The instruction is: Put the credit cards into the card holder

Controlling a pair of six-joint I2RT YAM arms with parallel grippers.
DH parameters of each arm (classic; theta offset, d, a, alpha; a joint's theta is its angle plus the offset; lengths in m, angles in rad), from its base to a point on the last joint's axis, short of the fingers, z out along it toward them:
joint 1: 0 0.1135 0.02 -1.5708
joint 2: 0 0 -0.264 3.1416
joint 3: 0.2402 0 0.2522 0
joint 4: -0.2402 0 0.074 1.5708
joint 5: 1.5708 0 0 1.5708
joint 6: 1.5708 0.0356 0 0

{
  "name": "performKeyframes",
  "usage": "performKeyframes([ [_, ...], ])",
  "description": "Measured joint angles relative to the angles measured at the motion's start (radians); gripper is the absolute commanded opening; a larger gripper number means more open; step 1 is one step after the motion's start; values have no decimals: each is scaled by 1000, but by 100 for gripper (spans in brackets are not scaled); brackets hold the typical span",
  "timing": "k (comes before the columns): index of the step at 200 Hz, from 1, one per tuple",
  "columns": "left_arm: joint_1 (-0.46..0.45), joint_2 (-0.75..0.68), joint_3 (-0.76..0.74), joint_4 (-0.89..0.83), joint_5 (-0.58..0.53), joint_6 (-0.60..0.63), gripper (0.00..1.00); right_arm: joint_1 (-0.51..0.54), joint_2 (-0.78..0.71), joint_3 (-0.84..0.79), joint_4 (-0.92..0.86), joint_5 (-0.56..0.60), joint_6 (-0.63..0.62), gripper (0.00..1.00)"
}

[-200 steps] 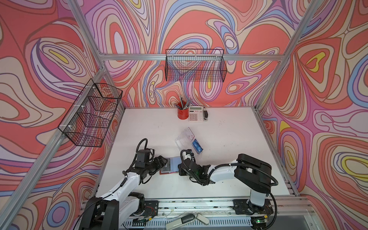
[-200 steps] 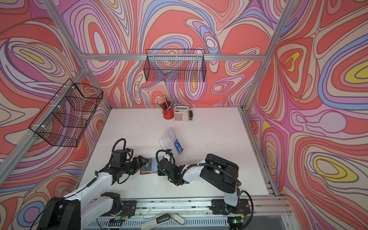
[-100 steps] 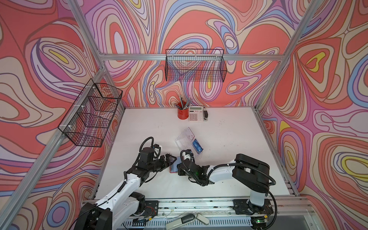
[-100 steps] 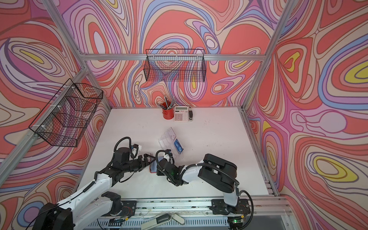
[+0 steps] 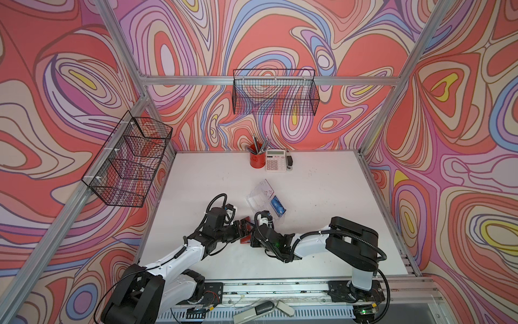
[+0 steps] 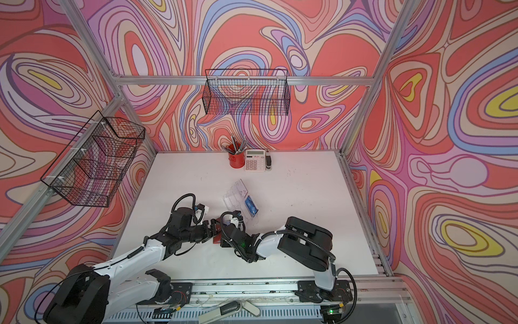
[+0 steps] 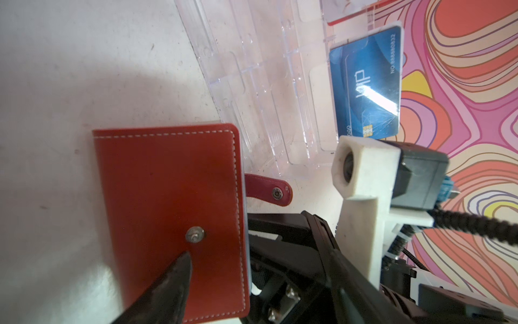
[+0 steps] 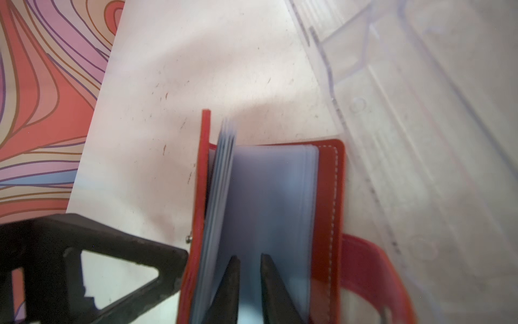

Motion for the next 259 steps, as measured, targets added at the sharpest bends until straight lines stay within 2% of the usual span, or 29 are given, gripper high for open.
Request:
performKeyframes([
  [75, -18, 95, -1, 79, -11, 0, 79, -5, -134, -44, -201, 28, -32, 26],
  [108, -21, 109, -2, 95, -14, 0, 78, -12, -206, -90, -194, 22, -38, 32],
  [126, -21, 115, -2, 103, -14, 0, 78, -14, -214, -100, -172, 8, -46, 33],
  [155, -21, 127, -2, 121, -14, -4, 78, -14, -201, -93, -131, -27, -65, 27],
  [200, -21, 148, -16, 187, -13, -34, 78, -14, -95, -57, -21, -100, -90, 10],
  [259, -21, 144, -6, 180, -14, -61, 78, -17, -41, -53, 61, -110, -96, 4],
])
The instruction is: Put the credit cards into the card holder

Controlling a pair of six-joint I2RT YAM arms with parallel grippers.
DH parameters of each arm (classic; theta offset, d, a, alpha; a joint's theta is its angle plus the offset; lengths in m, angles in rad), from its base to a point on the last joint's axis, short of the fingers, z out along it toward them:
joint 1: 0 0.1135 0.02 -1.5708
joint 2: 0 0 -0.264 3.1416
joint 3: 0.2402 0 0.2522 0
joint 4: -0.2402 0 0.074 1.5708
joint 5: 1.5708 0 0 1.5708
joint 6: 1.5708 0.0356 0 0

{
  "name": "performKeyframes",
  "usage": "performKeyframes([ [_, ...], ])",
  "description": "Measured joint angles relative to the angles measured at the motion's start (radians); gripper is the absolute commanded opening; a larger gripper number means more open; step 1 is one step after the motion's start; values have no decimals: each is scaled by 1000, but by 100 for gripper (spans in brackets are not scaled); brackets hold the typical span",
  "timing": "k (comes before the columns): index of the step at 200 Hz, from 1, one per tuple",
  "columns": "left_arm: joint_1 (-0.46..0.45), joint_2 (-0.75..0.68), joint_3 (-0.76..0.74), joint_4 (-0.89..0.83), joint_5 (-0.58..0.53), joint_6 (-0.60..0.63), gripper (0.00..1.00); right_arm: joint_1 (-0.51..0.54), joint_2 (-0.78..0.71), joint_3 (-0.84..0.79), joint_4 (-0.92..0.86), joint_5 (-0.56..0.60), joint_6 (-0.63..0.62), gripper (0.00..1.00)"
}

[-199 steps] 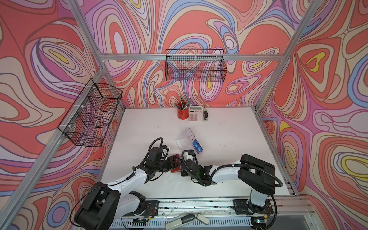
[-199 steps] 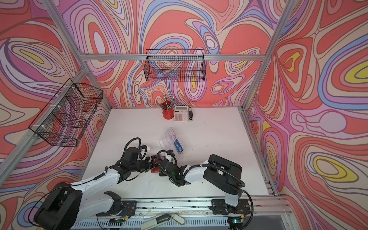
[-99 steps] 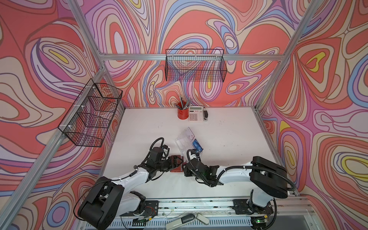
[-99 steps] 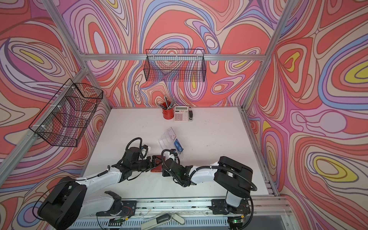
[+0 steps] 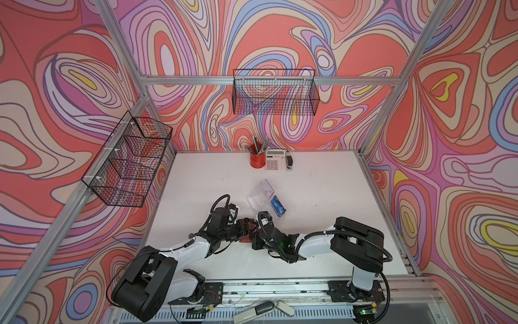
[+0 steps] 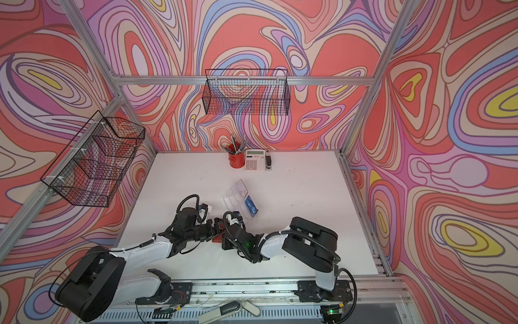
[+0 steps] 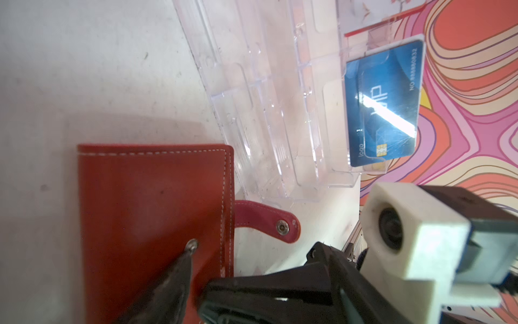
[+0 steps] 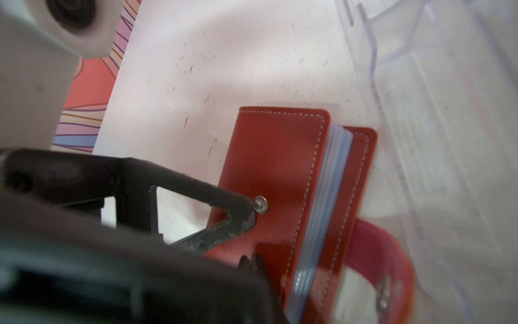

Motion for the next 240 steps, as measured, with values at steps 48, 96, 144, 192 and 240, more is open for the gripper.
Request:
performKeyframes([
  [48, 0, -91, 154, -244, -127, 61, 78, -5, -17, -16, -10, 46, 7, 4],
  [96, 1, -146, 167, -367, -277, 118, 61, -5, -34, -40, -15, 69, 7, 6],
  [144, 3, -147, 52, -388, -347, 134, 54, -5, -34, -47, -6, 72, 13, 6],
  [192, 6, -97, 24, -344, -351, 134, 41, -5, -35, -56, -10, 84, 21, 6],
  [240, 6, -54, 10, -272, -323, 133, 28, -5, -35, -56, -14, 90, 25, 7],
])
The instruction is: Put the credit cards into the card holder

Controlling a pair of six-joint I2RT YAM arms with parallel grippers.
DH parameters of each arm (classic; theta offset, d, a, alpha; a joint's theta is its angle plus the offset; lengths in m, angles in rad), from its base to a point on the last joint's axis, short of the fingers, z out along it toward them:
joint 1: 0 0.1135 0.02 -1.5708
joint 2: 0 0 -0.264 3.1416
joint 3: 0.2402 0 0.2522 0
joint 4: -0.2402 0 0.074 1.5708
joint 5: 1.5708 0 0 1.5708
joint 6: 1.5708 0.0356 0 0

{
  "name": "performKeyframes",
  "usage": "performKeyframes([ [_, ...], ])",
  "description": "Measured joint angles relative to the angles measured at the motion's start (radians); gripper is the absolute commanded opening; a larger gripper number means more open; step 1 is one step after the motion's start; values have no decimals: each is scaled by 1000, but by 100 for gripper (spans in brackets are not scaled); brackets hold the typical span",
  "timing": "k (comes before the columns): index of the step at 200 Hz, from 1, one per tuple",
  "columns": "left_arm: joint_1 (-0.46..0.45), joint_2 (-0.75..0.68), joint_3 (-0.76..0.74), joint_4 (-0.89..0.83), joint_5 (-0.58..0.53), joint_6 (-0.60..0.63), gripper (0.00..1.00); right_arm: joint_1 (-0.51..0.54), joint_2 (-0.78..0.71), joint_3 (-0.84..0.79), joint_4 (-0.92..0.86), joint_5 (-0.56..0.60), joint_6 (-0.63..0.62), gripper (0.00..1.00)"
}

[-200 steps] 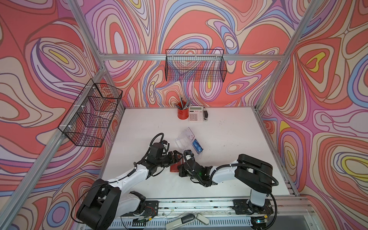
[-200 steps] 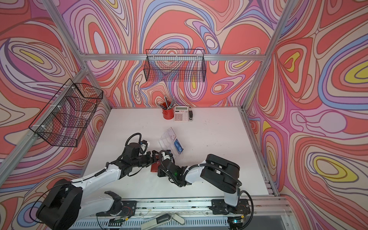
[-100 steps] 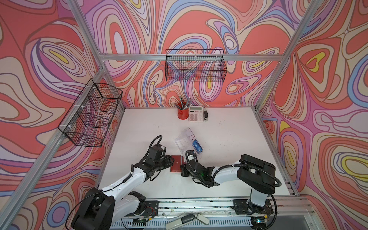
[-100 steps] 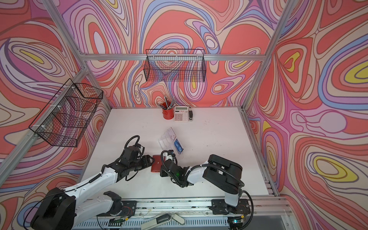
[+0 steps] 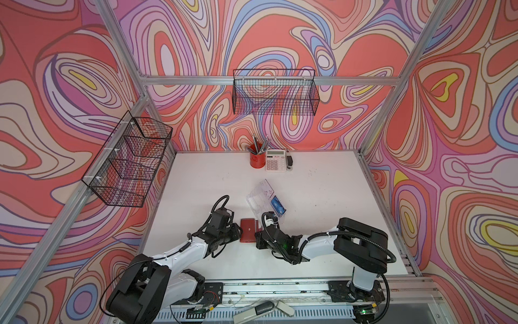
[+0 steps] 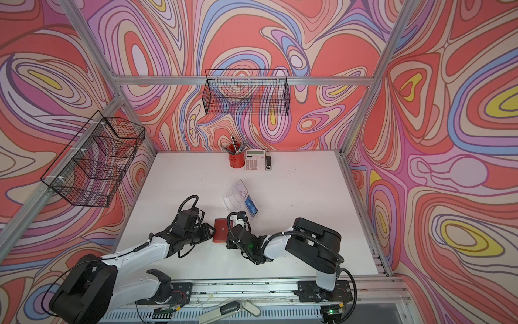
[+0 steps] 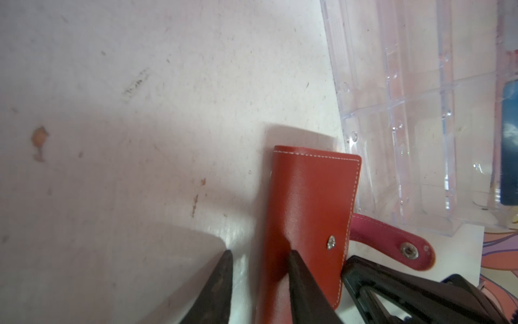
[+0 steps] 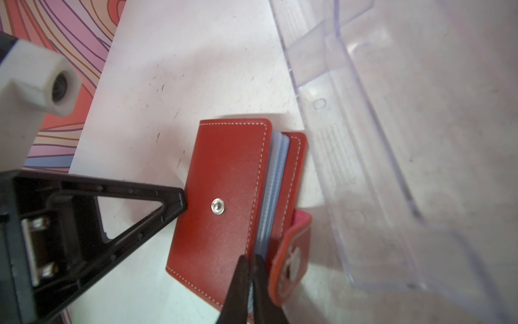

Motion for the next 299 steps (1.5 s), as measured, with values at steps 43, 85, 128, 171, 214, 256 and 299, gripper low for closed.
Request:
performKeyframes([
  [43, 3, 50, 0, 65, 32, -1, 26, 0, 0, 0, -1, 6, 0, 7],
  [85, 8, 77, -3, 115, 51, -13, 28, 0, -6, 0, -19, 12, 1, 14],
  [128, -5, 16, -70, 157, 55, -35, 29, 0, -86, 0, -122, 16, -12, 24],
  [171, -64, -102, -134, 123, 46, -72, 31, -32, -277, 0, -229, 18, -16, 28],
  [214, -92, -172, -132, 21, 14, -76, 33, -103, -369, -20, -298, 3, -21, 32],
  [256, -93, -121, -75, -27, -9, -63, 31, -111, -366, -23, -344, -56, -35, 31],
  [299, -93, -30, -1, -55, -39, -34, 30, -111, -307, -20, -342, -103, -40, 31],
])
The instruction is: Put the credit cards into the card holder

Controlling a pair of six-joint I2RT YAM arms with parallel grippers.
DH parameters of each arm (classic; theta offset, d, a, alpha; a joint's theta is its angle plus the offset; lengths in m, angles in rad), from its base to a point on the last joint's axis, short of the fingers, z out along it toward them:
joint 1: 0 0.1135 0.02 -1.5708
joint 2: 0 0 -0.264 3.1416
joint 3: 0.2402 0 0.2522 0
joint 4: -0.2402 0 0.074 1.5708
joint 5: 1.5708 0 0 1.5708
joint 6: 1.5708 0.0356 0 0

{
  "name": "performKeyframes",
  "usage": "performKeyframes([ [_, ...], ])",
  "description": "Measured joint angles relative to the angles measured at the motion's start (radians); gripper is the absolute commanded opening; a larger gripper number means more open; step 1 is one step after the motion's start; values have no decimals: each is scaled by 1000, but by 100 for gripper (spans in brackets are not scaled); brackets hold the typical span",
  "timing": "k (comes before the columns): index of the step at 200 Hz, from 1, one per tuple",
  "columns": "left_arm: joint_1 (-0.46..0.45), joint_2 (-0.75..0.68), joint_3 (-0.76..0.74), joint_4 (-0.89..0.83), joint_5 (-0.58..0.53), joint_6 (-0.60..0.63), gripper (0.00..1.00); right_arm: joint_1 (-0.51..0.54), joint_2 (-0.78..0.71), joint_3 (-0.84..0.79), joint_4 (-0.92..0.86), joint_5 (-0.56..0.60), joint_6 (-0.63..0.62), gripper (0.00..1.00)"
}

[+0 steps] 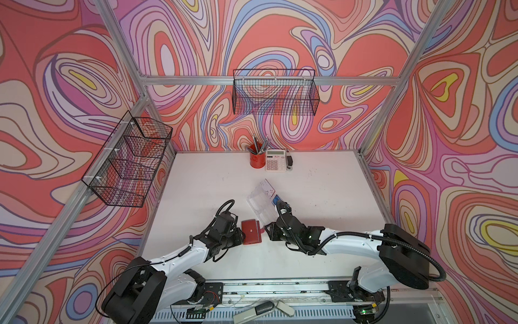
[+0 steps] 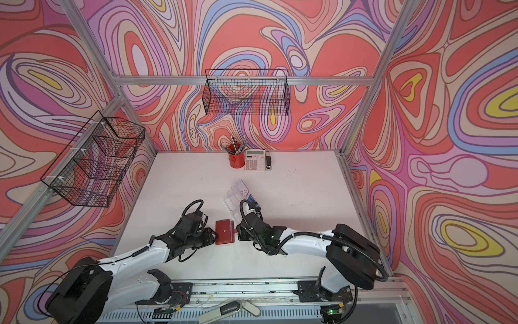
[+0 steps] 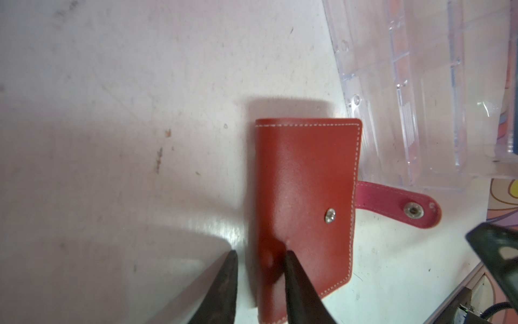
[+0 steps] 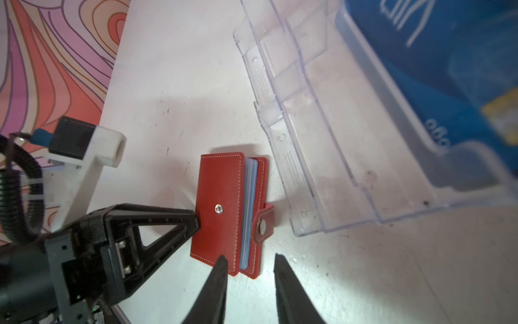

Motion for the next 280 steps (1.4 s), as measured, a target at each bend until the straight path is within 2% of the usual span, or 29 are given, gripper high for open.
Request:
performKeyframes([
  [65, 0, 84, 56, 12, -6, 27, 30, 0, 67, 60, -21, -1, -20, 29],
  [156, 0, 97, 58, 34, -6, 34, 31, 0, 101, 106, -88, 60, -26, 23],
  [191, 0, 97, 58, 34, -6, 34, 31, 0, 119, 117, -104, 69, -29, 19],
  [214, 0, 97, 58, 34, -5, 34, 31, 0, 131, 129, -108, 69, -36, 13],
  [257, 0, 97, 58, 34, -4, 34, 31, 0, 143, 150, -108, 71, -36, 12],
  [280, 0, 97, 58, 34, -4, 34, 31, 0, 151, 156, -111, 74, -39, 8],
])
